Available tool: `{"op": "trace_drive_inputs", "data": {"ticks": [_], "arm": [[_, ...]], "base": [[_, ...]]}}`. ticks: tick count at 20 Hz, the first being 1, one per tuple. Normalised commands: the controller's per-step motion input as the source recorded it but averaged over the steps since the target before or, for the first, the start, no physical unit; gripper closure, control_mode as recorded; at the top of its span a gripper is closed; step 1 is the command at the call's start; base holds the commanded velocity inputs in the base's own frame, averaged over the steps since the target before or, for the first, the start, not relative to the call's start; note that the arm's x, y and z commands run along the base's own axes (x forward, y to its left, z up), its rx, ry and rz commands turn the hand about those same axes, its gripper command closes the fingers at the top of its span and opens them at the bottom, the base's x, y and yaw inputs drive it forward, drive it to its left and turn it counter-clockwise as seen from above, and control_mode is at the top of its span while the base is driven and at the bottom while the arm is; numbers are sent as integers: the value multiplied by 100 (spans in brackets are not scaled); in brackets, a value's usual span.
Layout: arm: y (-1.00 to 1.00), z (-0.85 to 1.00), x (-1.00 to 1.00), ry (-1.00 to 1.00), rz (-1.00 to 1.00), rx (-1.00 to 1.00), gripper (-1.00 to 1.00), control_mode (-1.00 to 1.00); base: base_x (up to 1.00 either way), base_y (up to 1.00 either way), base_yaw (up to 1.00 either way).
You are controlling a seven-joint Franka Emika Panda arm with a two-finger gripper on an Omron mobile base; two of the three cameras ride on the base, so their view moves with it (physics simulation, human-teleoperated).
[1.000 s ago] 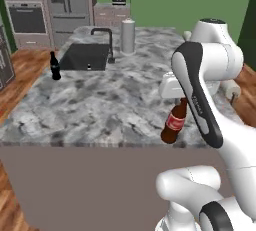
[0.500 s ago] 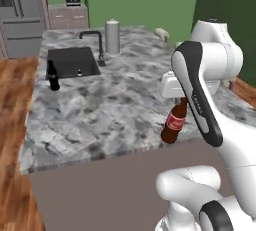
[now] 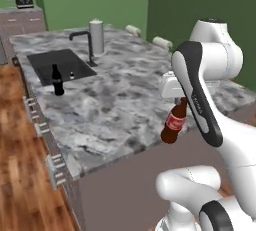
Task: Place the large bottle from the dining counter next to the other large bottle outside the sink, and place the small bottle from the dining counter next to the other small bottle inside the sink.
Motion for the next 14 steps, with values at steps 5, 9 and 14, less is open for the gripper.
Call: {"op": "trace_drive_inputs", "data": {"ticks": [5,9,14], "arm": [[0,0,0,0,0,0,100,100],[0,0,0,0,0,0,100,100],[0,0,0,0,0,0,100,100]], "base": [[-12,100,-46],[-2,97,-56],[0,77,-70]]}}
